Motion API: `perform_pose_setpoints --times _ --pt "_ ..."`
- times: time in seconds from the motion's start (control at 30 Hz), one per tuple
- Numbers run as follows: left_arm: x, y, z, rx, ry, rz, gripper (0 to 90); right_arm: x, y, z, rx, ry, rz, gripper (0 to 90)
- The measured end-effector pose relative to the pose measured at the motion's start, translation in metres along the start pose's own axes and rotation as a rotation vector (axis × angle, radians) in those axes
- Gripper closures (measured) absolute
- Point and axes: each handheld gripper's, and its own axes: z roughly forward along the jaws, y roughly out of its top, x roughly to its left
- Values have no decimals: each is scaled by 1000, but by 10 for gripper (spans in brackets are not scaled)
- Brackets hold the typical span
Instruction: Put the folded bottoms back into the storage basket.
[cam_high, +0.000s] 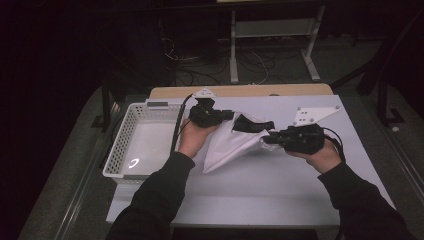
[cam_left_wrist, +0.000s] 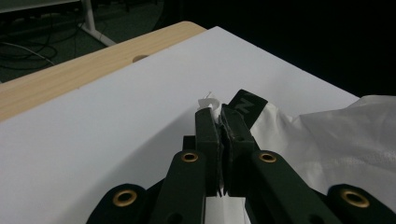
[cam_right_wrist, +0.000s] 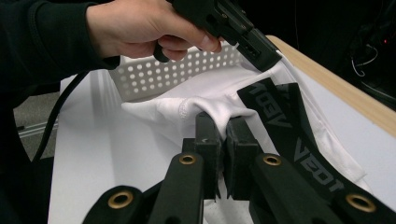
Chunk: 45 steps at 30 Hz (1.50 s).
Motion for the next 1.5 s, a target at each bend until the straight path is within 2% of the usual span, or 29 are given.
perform_pose_setpoints --times 0.27,0.4,0.83,1.23,1.5 --pt "5 20 -20 -6 9 9 866 -2 26 5 -12 12 -19 846" --pt "10 24 -27 -9 9 0 865 -2 37 10 -15 23 -26 846" --pt "30 35 -60 -13 33 5 866 -4 67 33 -23 53 -38 846" --pt "58 36 -112 -32 116 11 866 2 103 70 -15 87 -71 846" --pt "82 23 -150 -58 176 -27 865 5 122 103 -11 110 -79 847"
